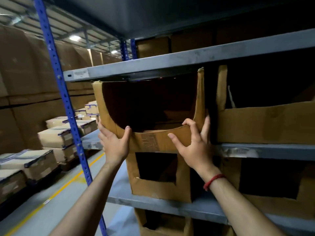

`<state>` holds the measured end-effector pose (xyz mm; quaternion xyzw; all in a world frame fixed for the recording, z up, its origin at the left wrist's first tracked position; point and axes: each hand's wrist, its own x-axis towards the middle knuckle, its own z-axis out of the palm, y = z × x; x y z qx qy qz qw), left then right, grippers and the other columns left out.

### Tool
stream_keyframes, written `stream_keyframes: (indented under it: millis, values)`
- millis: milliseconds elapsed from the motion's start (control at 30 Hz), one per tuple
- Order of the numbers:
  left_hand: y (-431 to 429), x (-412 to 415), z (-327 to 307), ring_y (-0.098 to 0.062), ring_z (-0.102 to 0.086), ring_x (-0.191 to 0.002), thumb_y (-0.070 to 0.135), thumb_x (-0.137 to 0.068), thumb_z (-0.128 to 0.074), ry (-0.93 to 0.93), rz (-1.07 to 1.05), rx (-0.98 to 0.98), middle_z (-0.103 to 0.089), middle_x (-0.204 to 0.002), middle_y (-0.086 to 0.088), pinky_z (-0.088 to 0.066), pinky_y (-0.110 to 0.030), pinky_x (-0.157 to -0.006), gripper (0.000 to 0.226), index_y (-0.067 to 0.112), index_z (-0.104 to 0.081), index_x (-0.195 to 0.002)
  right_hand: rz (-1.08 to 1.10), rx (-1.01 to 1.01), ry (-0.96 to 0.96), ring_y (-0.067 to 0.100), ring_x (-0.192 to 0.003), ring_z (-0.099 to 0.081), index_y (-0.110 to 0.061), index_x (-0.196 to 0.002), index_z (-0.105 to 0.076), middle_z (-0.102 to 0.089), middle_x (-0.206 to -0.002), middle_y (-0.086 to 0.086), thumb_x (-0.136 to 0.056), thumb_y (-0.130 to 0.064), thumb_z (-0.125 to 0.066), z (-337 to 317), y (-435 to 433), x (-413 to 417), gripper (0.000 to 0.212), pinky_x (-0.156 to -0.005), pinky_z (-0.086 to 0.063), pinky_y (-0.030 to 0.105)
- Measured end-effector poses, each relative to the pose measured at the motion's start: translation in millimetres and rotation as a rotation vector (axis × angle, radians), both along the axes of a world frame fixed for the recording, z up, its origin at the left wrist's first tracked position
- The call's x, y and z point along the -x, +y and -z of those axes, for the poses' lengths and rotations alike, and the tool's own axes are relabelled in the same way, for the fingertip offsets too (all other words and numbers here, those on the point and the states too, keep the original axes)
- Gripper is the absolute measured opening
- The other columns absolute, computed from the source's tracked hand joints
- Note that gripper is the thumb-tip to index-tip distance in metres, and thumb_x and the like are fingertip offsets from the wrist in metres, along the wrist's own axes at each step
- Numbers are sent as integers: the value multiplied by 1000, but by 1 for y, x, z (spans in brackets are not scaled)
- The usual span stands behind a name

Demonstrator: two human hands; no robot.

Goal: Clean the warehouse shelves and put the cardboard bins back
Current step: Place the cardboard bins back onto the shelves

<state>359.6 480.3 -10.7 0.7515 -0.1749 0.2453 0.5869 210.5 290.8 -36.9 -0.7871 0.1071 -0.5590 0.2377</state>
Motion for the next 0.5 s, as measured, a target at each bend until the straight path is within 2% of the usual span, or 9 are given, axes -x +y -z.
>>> stream_keyframes:
  millis: [133,333,500]
  values:
    - [-18,-32,-1,-44,-20,-145,62,-78,-52,36,76,-10,-14,-158,-24,-19,-52,-117,112,11,7,-158,83,11,25,37,-142,-30,-39,-126,-46,4,-163,2,-83,-65,-64,0,-8,-21,54,-85,-50,33]
    - [-34,-63,3,-43,-19,-146,56,-93,-58,-5,171,-33,-11,-160,-18,-20,-50,-118,102,18,11,-158,129,43,77,38,-146,-23,-38,-130,-43,7,-163,3,-86,-67,-58,2,-29,-44,55,-96,-48,44]
    - [-41,-65,15,-42,-31,-142,74,-87,-50,-6,136,-83,-21,-157,-14,-28,-49,-115,104,30,13,-157,212,17,106,39,-144,-24,-40,-130,-39,6,-163,3,-86,-73,-48,5,-37,-56,55,-98,-47,54]
